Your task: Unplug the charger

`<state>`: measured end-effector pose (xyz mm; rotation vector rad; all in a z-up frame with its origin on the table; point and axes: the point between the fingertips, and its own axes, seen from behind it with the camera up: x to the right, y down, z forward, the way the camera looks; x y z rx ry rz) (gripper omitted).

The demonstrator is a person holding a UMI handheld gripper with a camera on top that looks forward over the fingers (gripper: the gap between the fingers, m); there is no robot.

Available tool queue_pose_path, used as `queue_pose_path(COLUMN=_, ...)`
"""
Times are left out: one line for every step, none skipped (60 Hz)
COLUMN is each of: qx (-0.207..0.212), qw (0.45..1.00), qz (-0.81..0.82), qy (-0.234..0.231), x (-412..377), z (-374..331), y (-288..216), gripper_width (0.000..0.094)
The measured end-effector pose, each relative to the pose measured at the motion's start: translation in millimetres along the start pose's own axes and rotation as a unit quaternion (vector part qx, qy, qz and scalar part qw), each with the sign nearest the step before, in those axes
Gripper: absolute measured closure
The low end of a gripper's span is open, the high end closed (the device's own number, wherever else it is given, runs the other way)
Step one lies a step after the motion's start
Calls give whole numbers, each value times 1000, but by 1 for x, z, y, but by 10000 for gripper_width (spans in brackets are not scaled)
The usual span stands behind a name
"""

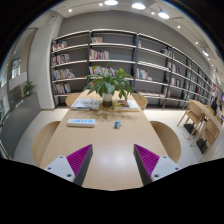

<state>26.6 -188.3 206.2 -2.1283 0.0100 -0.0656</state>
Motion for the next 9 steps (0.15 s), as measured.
queue_pose_path(qx=0, qw=1000, qz=0, qy=0, x=0, z=-1, y=1, gripper_width=114)
queue_pose_path(qx=0, qw=1000, qz=0, qy=0, x=1, z=-2, y=0, gripper_width=114)
queue_pose_path(qx=0, qw=1000, qz=0, qy=1, x=1, z=-3, y=1, gripper_width=114)
queue_pose_path(qx=1, qw=1000, qz=0, qy=1, x=1, z=-4, y=1, gripper_width=115)
queue_pose_path(qx=1, qw=1000, qz=0, qy=1, x=1, z=-4, y=0, gripper_width=117)
queue_pose_path(qx=3, qw=1000, qz=0, qy=1, x=1, z=-5, y=0, gripper_width=117)
queue_pose_path(qx=4, qw=1000, qz=0, qy=1, x=0, z=-5, y=-1, gripper_width=115)
queue_pose_path(qx=5, qw=1000, qz=0, qy=0, x=0, z=-5, y=-1, gripper_width=115)
queue_pose_path(qx=6, qw=1000, qz=1, qy=0, x=-1, z=-6, y=-2, gripper_width=116)
